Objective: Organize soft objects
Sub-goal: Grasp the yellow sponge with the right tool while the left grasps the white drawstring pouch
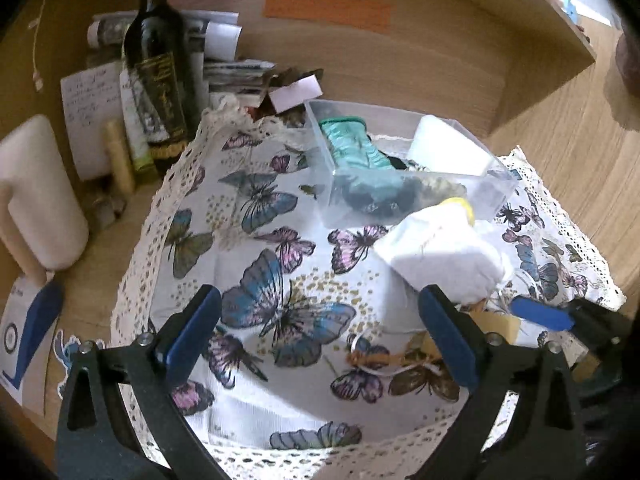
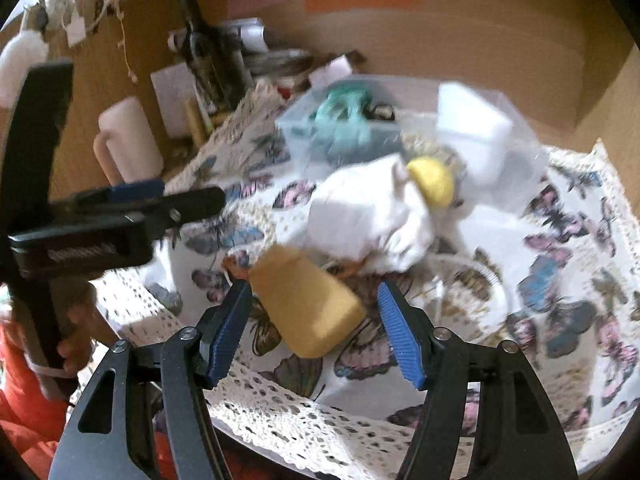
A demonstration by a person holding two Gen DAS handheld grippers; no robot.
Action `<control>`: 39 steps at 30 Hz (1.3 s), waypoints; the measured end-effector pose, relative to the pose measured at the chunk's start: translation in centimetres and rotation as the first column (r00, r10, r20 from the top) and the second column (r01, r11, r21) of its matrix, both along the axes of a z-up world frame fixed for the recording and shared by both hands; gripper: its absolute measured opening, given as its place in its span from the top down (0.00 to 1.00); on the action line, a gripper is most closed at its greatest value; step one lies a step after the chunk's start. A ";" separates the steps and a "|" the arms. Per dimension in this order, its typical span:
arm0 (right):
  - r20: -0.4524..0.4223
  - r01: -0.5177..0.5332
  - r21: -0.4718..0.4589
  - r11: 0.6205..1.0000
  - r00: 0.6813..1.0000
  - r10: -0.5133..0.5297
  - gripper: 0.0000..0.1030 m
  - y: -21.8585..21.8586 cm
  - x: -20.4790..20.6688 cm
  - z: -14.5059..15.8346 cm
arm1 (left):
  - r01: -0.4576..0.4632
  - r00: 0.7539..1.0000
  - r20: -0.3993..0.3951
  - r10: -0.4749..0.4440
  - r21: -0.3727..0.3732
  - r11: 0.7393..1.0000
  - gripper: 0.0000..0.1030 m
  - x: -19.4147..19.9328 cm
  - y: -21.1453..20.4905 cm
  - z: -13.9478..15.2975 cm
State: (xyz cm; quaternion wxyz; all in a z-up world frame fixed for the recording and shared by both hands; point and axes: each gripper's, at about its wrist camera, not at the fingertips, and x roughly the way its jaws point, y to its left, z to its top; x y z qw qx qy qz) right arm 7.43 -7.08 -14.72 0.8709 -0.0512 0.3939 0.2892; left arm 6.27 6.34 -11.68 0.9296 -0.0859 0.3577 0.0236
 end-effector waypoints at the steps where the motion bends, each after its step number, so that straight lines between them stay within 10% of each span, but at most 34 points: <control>1: -0.011 0.002 -0.006 1.000 1.000 -0.002 0.40 0.1 0.2 -0.5 | -0.001 1.000 -0.005 0.001 -0.007 1.000 0.03 -0.1 0.2 -0.1; 8: -0.024 0.016 0.051 0.999 1.000 -0.015 0.59 -1.5 0.2 -1.1 | 0.006 1.000 -0.017 -0.007 -0.034 0.999 0.03 -0.6 0.1 -0.5; 32: 0.108 0.352 0.011 0.936 0.930 -0.351 0.59 -13.7 1.7 2.6 | 0.250 0.961 -0.124 -0.248 -0.001 0.968 0.03 8.1 -10.4 -1.4; 39: 0.098 0.332 0.037 0.943 0.938 -0.334 0.59 -12.9 2.4 2.4 | 0.256 0.960 -0.102 -0.262 -0.070 0.964 0.47 8.7 -9.9 -2.0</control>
